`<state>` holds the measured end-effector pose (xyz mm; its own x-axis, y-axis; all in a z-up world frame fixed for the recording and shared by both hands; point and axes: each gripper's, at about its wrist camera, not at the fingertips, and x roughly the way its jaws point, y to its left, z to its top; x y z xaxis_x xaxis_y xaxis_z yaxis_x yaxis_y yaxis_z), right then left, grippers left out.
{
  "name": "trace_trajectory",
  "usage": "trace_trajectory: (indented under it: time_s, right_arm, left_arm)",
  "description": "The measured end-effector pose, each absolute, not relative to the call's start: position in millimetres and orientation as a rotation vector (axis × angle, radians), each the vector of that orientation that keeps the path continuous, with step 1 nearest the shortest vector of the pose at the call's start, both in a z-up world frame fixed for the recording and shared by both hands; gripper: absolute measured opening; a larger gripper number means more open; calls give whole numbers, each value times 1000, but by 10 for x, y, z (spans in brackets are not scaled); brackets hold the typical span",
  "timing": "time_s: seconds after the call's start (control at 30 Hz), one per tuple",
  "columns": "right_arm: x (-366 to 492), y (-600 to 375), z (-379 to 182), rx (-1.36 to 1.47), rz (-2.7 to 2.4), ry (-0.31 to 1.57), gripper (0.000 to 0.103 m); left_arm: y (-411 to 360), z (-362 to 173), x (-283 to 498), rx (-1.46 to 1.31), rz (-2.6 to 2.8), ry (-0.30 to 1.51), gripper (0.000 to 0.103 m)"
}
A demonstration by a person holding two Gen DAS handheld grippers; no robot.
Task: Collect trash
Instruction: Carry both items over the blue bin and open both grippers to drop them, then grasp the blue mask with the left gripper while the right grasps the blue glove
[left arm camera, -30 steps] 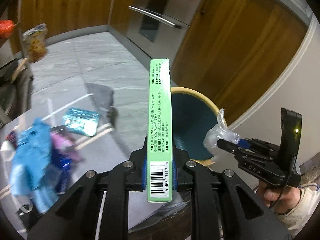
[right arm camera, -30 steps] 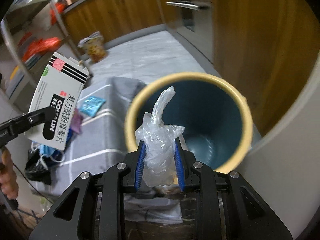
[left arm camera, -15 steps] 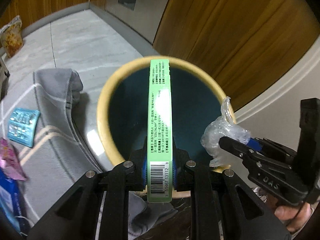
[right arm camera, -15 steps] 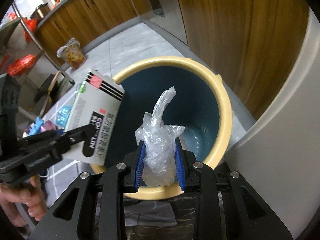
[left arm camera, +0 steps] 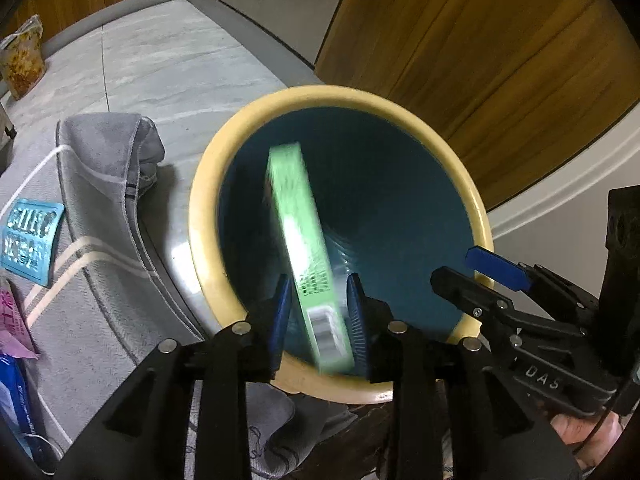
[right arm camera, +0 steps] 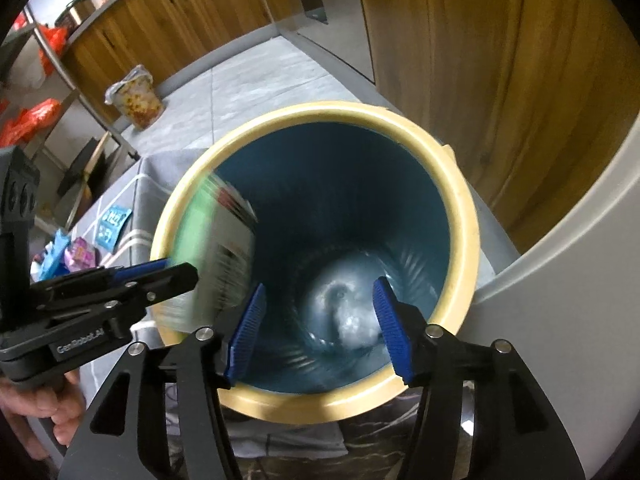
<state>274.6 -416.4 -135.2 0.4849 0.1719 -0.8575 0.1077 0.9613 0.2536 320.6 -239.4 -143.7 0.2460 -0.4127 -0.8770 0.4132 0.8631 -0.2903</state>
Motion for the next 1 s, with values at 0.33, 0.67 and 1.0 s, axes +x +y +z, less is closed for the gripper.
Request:
trace_trajectory:
  time_s: [0.33, 0.67, 1.0]
  right_arm:
    - [2656, -4203, -1179, 313, 43, 1026, 58]
    - [2587, -4047, -950, 291, 82, 989, 63]
    - [2519, -3703, -635, 274, 167, 938, 66]
  left_arm:
    - [-2282, -1108, 3068, 3, -575, 1141, 43]
    - [-1883, -761, 2912, 1, -549, 1072, 75]
    - [-1258, -388, 2728, 21, -463, 981, 85]
